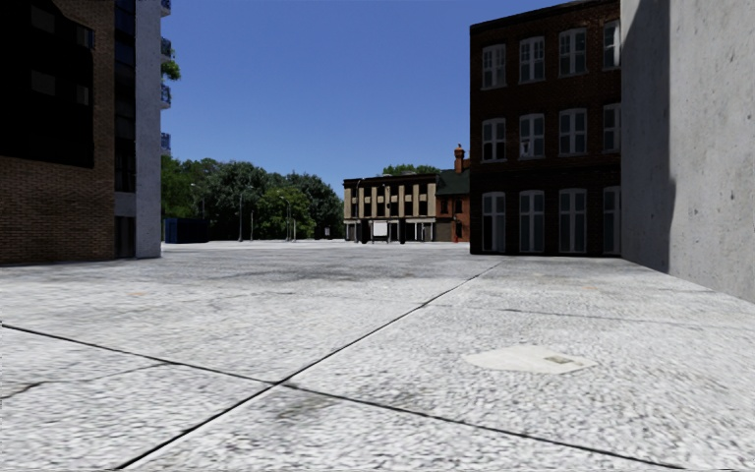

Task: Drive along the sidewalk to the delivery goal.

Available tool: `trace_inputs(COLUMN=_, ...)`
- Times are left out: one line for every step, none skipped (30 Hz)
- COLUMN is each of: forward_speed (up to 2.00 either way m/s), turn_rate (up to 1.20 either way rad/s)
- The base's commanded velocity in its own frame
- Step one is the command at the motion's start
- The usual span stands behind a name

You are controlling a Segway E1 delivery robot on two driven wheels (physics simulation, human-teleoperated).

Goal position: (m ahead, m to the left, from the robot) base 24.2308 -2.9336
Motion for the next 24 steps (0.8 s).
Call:
trace_inputs(forward_speed=2.0, turn_rate=0.0)
trace_inputs(forward_speed=2.0, turn_rate=0.0)
trace_inputs(forward_speed=2.0, turn_rate=0.0)
trace_inputs(forward_speed=2.0, turn_rate=0.0)
trace_inputs(forward_speed=2.0, turn_rate=0.0)
trace_inputs(forward_speed=2.0, turn_rate=0.0)
trace_inputs(forward_speed=2.0, turn_rate=0.0)
trace_inputs(forward_speed=2.0, turn_rate=0.0)
trace_inputs(forward_speed=2.0, turn_rate=0.0)
trace_inputs(forward_speed=2.0, turn_rate=0.0)
trace_inputs(forward_speed=2.0, turn_rate=0.0)
trace_inputs(forward_speed=2.0, turn_rate=0.0)
trace_inputs(forward_speed=2.0, turn_rate=0.0)
trace_inputs(forward_speed=2.0, turn_rate=0.0)
trace_inputs(forward_speed=2.0, turn_rate=0.0)
trace_inputs(forward_speed=2.0, turn_rate=0.0)
trace_inputs(forward_speed=2.0, turn_rate=0.0)
trace_inputs(forward_speed=2.0, turn_rate=0.0)
trace_inputs(forward_speed=2.0, turn_rate=0.0)
trace_inputs(forward_speed=2.0, turn_rate=0.0)
trace_inputs(forward_speed=2.0, turn_rate=0.0)
trace_inputs(forward_speed=2.0, turn_rate=0.0)
trace_inputs(forward_speed=2.0, turn_rate=0.0)
trace_inputs(forward_speed=2.0, turn_rate=0.0)
